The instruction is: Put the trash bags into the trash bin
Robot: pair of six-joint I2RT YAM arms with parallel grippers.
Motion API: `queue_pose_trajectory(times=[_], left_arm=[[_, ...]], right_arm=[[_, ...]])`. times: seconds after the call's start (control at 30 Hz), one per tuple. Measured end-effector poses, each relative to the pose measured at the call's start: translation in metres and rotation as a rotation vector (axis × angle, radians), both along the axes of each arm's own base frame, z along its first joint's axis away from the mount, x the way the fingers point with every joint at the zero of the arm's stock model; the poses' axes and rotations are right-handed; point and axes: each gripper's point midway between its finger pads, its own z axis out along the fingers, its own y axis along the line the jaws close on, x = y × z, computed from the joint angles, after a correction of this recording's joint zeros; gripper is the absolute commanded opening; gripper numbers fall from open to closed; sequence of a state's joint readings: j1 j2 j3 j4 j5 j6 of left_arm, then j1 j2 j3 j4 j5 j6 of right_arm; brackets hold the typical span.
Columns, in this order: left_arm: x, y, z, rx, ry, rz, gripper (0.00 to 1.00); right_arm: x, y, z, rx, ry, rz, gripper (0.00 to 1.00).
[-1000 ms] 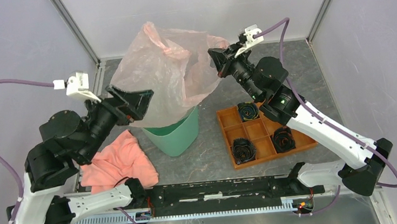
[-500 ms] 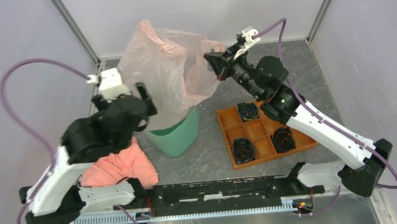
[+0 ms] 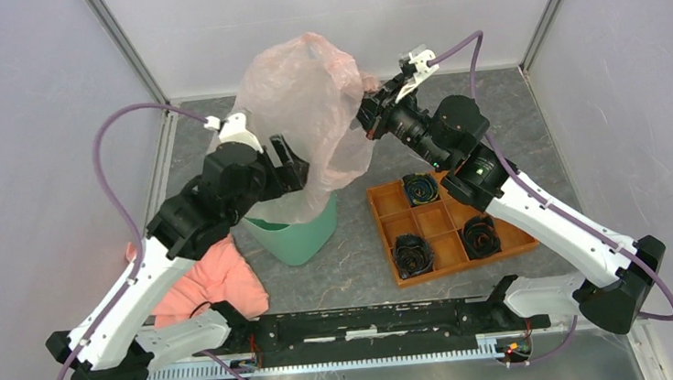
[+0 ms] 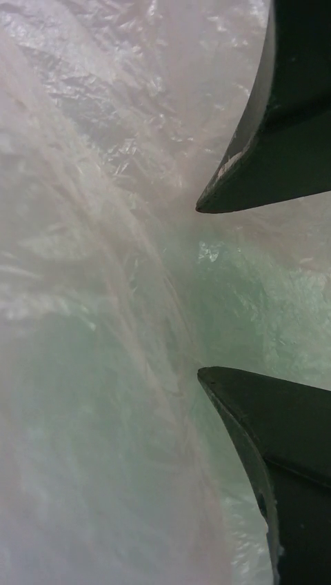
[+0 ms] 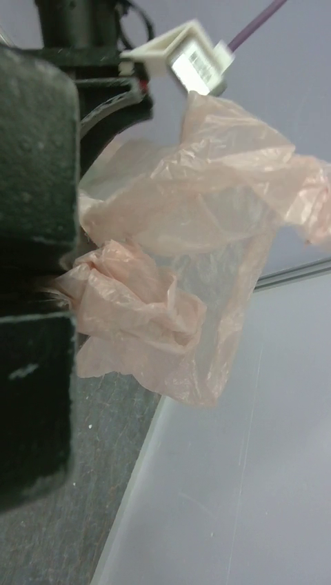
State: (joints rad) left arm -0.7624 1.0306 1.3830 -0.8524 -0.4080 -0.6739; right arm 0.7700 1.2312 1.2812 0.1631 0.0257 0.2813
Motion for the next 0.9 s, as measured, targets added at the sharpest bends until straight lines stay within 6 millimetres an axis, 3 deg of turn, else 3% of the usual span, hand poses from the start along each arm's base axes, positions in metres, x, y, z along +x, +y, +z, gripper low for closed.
queue_pose_trajectory(times=[0.13, 0.33, 0.4, 0.57, 0.67, 0.8, 0.9], left_arm=[[-0.007, -0.029, -0.036, -0.105, 0.042, -0.104, 0.87], [-0.024, -0.023, -0.088, -0.195, 0.097, -0.076, 0.90], [-0.027, -0.016, -0.089, -0.207, 0.087, -0.055, 0.92], [-0.029, -0.002, -0.067, -0.234, 0.026, -0.014, 0.97], [-0.026, 0.007, -0.061, -0.222, 0.006, 0.028, 0.97], [-0.020, 0.008, -0.070, -0.187, 0.023, 0.053, 0.97], [-0.007, -0.004, -0.082, -0.161, 0.051, 0.053, 0.96]], right_arm=[[-0.003, 0.003, 0.000, 0.009, 0.008, 0.022, 0.01], [-0.009, 0.022, -0.008, 0.011, 0.033, 0.121, 0.01], [-0.009, 0.035, -0.018, -0.005, 0.053, 0.173, 0.01], [-0.012, 0.075, -0.049, -0.075, 0.119, 0.300, 0.01], [-0.021, 0.093, -0.056, -0.098, 0.137, 0.357, 0.01], [-0.029, 0.099, -0.055, -0.103, 0.140, 0.383, 0.01], [-0.026, 0.094, -0.054, -0.102, 0.142, 0.348, 0.01]])
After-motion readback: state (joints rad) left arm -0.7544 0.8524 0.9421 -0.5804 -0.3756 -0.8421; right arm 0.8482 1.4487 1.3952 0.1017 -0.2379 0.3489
